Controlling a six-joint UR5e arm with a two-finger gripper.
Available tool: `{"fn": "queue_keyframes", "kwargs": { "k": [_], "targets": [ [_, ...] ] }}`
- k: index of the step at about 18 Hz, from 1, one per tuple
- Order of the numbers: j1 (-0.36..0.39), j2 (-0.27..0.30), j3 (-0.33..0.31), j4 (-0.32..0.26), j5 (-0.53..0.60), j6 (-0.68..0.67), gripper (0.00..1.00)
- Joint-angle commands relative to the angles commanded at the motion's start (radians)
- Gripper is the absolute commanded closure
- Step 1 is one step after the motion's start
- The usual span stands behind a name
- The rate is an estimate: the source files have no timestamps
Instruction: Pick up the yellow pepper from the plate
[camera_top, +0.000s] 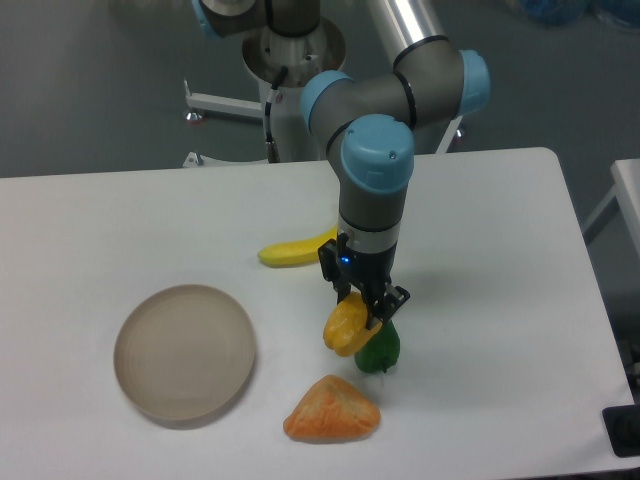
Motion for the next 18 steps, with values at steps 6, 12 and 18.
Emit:
{"fn": "queue_keyframes", "kwargs": {
  "k": [6, 12, 18],
  "targets": [
    [-0.002, -0.003, -0.001, 0.002, 0.002, -0.002, 0.52],
    [-0.002, -0.003, -0.008, 0.005, 0.002, -0.003, 0.52],
    [-0.003, -0.002, -0.012, 0.002, 0.028, 0.000, 0.52]
  ]
}}
